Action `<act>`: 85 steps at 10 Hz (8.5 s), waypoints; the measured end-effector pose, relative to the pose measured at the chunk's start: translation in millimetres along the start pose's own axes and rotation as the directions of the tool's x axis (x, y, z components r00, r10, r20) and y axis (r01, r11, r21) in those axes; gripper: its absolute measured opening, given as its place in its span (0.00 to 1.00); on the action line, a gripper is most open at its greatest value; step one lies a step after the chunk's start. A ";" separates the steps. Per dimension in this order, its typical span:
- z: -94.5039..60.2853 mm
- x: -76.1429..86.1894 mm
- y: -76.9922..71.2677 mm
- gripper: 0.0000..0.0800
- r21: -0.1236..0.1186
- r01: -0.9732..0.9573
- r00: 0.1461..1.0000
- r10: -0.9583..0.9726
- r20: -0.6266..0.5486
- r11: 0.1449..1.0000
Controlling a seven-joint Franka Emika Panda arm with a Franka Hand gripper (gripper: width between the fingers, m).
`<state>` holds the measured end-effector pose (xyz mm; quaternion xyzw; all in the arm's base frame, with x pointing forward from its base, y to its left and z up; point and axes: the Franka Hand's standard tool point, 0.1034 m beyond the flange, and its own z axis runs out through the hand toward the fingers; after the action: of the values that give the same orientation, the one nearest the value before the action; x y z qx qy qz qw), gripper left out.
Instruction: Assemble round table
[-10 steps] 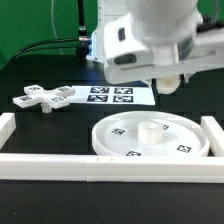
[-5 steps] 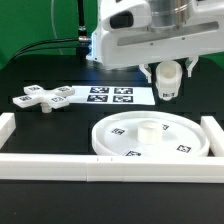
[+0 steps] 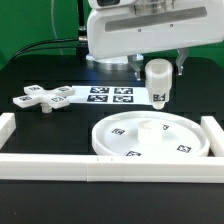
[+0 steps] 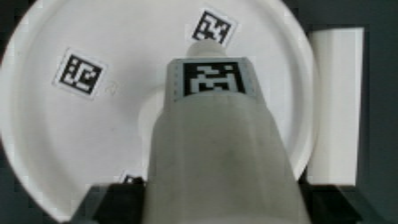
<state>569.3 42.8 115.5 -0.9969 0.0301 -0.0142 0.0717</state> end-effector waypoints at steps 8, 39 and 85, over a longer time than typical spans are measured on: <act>7.2 -0.3 -1.4 0.51 -0.067 0.071 0.945 -0.088 -0.315 0.995; 6.8 -10.4 8.1 0.81 -0.042 0.153 0.988 -0.154 -0.024 0.987; 32.8 -16.0 6.4 0.81 0.059 -0.786 0.618 0.784 0.051 0.615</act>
Offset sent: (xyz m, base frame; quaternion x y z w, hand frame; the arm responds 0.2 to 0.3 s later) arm 0.0002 -0.0163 -0.0085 -0.1000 0.2042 -0.1351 0.9644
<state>554.0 42.1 81.8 -0.8802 0.4613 0.0277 0.1084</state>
